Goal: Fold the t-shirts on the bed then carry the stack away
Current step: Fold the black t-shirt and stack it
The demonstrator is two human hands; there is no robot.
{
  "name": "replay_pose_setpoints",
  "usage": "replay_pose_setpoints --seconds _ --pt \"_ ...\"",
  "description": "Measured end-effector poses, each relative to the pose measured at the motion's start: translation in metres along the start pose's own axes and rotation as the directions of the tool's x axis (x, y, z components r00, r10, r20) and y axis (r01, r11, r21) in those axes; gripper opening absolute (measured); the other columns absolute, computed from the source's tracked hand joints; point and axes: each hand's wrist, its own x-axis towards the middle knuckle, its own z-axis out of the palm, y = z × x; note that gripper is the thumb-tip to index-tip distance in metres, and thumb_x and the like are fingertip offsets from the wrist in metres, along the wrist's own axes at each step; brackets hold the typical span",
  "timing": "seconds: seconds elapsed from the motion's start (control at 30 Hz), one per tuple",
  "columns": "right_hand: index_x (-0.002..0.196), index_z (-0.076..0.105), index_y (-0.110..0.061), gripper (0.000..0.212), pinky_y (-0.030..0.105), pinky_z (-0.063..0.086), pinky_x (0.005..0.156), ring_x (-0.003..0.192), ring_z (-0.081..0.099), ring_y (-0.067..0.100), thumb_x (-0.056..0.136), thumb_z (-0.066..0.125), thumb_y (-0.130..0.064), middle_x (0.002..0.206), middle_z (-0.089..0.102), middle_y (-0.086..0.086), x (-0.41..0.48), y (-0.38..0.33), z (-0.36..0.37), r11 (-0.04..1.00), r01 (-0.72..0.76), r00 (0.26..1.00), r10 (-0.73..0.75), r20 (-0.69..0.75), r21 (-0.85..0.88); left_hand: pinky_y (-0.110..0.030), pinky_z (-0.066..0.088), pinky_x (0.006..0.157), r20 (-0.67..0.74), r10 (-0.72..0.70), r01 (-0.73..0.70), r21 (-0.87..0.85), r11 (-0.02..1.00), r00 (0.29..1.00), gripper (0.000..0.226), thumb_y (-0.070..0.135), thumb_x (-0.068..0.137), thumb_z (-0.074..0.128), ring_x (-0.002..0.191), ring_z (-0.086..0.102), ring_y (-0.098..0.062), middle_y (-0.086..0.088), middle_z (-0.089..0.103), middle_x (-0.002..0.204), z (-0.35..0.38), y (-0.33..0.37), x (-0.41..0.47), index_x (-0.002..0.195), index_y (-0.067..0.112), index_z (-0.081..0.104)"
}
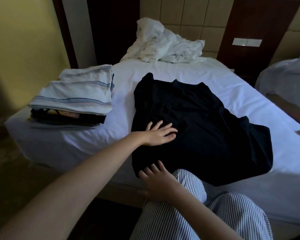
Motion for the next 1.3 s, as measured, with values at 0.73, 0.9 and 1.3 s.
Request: replay_pose_setpoints --seconds 0.73,0.9,1.3 --pt "0.113 0.067 -0.017 0.043 0.046 0.038 0.099 0.115 0.057 0.029 0.085 0.038 -0.034 0.116 0.066 0.002 -0.099 0.152 0.025 0.831 -0.385 0.472 0.552 -0.687 0.403 -0.046 -0.001 0.116 0.011 0.038 -0.039 0.124 0.991 0.999 0.049 0.051 0.099 0.022 0.146 -0.006 -0.019 0.004 0.009 0.159 0.016 0.085 0.060 0.147 0.042 0.018" --pt "0.139 0.042 -0.021 0.044 0.040 0.005 0.114 0.142 0.016 0.023 0.098 0.038 -0.038 0.149 0.035 0.000 -0.143 0.220 0.050 0.426 -0.593 0.266 0.904 -0.333 0.683 -0.045 -0.001 0.115 -0.018 0.129 -0.127 0.080 0.989 0.991 0.048 0.047 0.101 0.022 0.146 -0.003 -0.016 0.004 0.006 0.159 0.032 0.148 0.101 0.148 0.040 0.016" --pt "0.090 0.056 -0.013 0.010 0.037 0.009 0.113 0.124 0.040 0.025 0.092 0.049 -0.020 0.110 0.059 0.009 -0.132 0.258 0.048 0.159 -0.339 -0.074 0.978 -0.195 0.927 -0.052 -0.007 0.115 -0.056 0.104 -0.079 0.337 0.938 0.993 0.051 0.054 0.098 0.011 0.146 -0.010 -0.023 0.005 -0.007 0.159 0.076 0.156 0.119 0.147 0.045 0.000"
